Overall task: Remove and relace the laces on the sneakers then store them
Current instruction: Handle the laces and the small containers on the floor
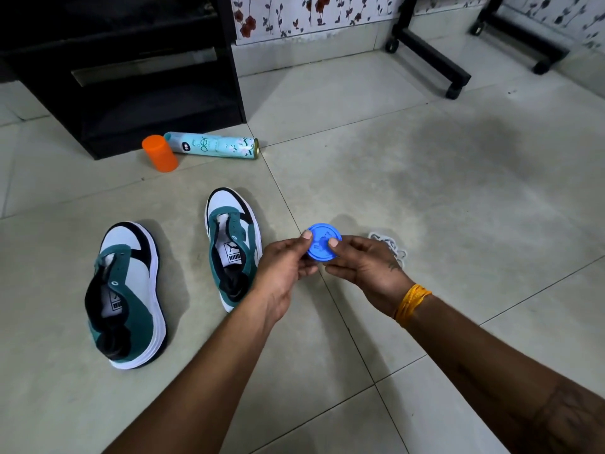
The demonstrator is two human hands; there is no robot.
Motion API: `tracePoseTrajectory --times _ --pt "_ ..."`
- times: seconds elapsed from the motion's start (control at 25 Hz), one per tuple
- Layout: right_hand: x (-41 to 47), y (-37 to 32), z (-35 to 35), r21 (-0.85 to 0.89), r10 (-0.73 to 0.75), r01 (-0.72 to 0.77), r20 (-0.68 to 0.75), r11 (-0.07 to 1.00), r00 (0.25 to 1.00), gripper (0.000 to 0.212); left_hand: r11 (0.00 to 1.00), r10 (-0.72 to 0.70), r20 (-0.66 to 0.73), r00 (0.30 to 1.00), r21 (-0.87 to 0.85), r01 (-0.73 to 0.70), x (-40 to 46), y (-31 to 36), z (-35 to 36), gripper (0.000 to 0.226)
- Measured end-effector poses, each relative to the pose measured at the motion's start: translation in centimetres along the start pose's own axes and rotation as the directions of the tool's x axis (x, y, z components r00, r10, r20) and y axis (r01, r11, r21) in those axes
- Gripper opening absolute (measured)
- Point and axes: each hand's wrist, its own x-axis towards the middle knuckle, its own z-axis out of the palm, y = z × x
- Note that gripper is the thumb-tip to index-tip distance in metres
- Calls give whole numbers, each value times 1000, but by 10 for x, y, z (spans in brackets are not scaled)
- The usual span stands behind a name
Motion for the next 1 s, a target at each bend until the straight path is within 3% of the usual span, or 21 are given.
tracePoseTrajectory --times 0.32,0.52,0.76,1.0 --pt "-1 -5 10 -54 -65 63 -40 997 997 32 1000 14 -43 999 -23 -15 -1 5 1 26" --pt "-1 -25 5 -211 57 -59 -14 976 998 41 994 -57 96 994 101 47 -3 18 -7 27" --pt "4 -21 17 -32 21 -25 -115 999 993 38 999 -26 54 998 -44 29 -12 9 -1 21" --pt "3 -21 21 4 4 -4 -46 1000 999 38 988 37 -16 999 -148 -39 -12 10 -2 20"
